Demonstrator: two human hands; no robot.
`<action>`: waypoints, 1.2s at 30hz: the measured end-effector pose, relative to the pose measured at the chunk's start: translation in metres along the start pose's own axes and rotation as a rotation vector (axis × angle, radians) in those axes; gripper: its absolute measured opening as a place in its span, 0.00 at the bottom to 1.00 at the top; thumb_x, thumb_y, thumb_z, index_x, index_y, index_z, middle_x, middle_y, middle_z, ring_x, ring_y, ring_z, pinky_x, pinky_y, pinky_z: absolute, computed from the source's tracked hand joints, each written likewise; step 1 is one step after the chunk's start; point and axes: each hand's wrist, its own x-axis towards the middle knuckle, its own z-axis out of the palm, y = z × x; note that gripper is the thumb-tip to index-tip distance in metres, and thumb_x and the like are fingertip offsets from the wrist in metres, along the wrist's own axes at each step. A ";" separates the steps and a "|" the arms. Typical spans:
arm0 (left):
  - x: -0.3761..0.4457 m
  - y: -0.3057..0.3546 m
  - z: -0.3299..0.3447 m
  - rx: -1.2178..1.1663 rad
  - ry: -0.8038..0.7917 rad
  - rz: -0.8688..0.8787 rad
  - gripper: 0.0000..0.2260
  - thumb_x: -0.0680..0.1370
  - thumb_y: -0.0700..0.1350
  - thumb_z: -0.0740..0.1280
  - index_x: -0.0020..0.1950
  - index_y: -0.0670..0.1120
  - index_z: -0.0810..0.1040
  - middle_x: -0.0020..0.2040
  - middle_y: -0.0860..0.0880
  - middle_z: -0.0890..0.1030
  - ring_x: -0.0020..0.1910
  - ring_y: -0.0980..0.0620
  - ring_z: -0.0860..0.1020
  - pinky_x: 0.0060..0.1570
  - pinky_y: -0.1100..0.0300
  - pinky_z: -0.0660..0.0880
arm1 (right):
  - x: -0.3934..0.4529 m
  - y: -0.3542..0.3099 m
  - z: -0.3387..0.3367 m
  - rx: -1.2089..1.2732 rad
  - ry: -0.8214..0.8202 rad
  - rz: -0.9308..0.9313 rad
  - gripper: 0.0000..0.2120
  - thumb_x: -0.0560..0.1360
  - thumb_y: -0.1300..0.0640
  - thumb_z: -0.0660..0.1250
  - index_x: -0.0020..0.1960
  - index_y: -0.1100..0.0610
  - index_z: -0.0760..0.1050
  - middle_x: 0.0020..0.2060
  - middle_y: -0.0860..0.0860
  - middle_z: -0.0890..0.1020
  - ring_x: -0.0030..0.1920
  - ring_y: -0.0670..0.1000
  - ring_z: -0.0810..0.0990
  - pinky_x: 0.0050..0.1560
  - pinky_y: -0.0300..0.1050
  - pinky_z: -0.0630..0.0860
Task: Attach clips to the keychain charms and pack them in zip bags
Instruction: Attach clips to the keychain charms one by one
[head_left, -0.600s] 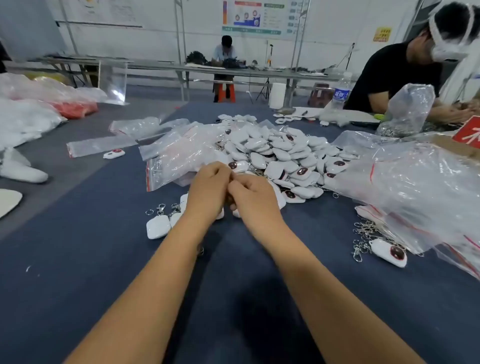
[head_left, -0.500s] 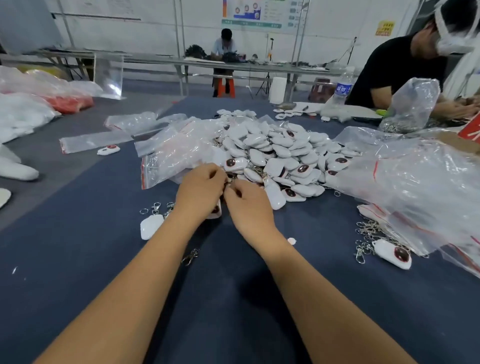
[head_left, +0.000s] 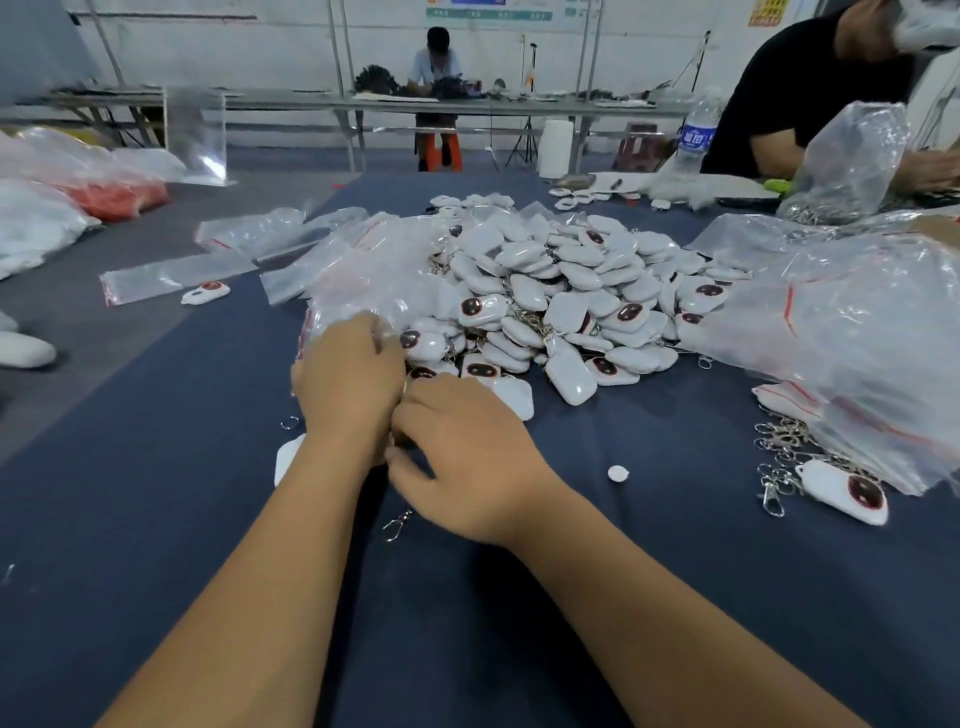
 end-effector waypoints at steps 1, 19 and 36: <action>0.001 0.000 -0.003 -0.097 0.056 0.012 0.12 0.79 0.44 0.59 0.35 0.48 0.68 0.38 0.48 0.74 0.45 0.41 0.72 0.46 0.51 0.66 | 0.000 -0.004 0.001 0.011 0.006 -0.028 0.05 0.71 0.61 0.69 0.39 0.62 0.78 0.39 0.57 0.78 0.41 0.59 0.74 0.44 0.52 0.67; -0.001 0.005 -0.053 -1.633 -0.434 -0.469 0.06 0.76 0.45 0.65 0.43 0.45 0.80 0.32 0.50 0.79 0.27 0.53 0.78 0.29 0.67 0.75 | 0.004 0.032 0.013 -0.091 -0.283 0.264 0.18 0.82 0.45 0.52 0.71 0.38 0.67 0.78 0.44 0.57 0.79 0.47 0.47 0.75 0.59 0.38; -0.014 0.008 0.003 -1.021 -0.221 -0.238 0.10 0.82 0.44 0.63 0.45 0.53 0.82 0.31 0.55 0.81 0.27 0.55 0.79 0.29 0.61 0.77 | -0.004 0.053 -0.020 0.938 0.126 0.759 0.10 0.75 0.60 0.70 0.55 0.55 0.75 0.29 0.45 0.80 0.30 0.47 0.78 0.32 0.40 0.77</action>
